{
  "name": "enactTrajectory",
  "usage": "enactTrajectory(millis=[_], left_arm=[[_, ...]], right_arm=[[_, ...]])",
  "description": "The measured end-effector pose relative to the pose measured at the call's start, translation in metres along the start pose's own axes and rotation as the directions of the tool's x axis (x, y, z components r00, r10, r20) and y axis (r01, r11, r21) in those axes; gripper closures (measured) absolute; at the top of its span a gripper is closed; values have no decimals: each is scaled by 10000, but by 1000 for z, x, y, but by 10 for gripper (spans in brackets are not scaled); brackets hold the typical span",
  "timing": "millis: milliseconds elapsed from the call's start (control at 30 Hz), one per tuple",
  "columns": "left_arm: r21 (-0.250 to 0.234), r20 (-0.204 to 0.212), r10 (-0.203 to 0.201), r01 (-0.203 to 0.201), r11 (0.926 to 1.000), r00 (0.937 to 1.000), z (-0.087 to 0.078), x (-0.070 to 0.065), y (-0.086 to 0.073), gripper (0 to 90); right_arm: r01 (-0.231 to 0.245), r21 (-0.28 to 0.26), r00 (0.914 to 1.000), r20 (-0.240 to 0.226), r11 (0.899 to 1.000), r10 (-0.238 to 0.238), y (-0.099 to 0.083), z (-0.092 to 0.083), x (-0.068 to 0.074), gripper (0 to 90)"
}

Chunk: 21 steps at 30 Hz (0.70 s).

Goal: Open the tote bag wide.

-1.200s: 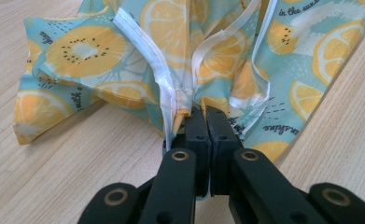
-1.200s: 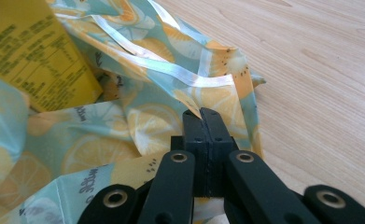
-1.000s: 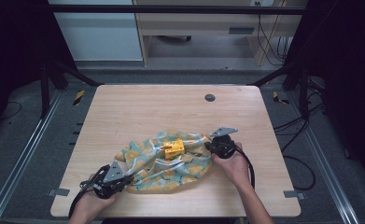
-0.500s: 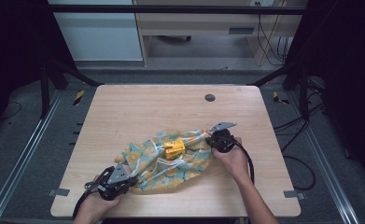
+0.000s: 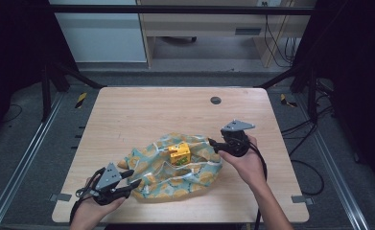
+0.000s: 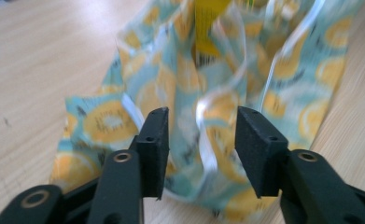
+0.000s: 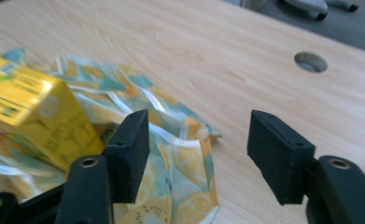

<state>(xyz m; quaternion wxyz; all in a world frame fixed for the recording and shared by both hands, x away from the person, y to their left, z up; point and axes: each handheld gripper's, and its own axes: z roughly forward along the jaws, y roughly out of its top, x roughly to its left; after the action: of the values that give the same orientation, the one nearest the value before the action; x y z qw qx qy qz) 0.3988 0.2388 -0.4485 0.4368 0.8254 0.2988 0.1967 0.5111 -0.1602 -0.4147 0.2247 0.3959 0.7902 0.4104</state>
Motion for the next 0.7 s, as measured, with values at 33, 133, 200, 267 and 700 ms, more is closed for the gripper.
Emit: enactTrajectory(millis=[33,133,200,267,700], left_arm=[[-103,-36,-12,12,9999,10000,-2,0,4,534],[-210,-254,161,-166,9996,9995,-9,4,20,507],[-358,-334,196,-208,9991,9992,-11,8,29,507],[-135,-517,273,-280,9995,9983,-8,15,38,485],[1432,-46,537,-525,9883,9985,61,34,55,413]], right_arm=[[-92,-112,9999,-58,9999,92,2,-4,1,381],[-17,-283,9995,-328,9996,7,6,-15,6,379],[262,-301,9979,-583,9992,-279,7,-23,15,383],[355,-300,9965,-751,9989,-377,6,-26,22,382],[1357,643,9790,-1619,9887,-1238,-23,-12,67,330]])
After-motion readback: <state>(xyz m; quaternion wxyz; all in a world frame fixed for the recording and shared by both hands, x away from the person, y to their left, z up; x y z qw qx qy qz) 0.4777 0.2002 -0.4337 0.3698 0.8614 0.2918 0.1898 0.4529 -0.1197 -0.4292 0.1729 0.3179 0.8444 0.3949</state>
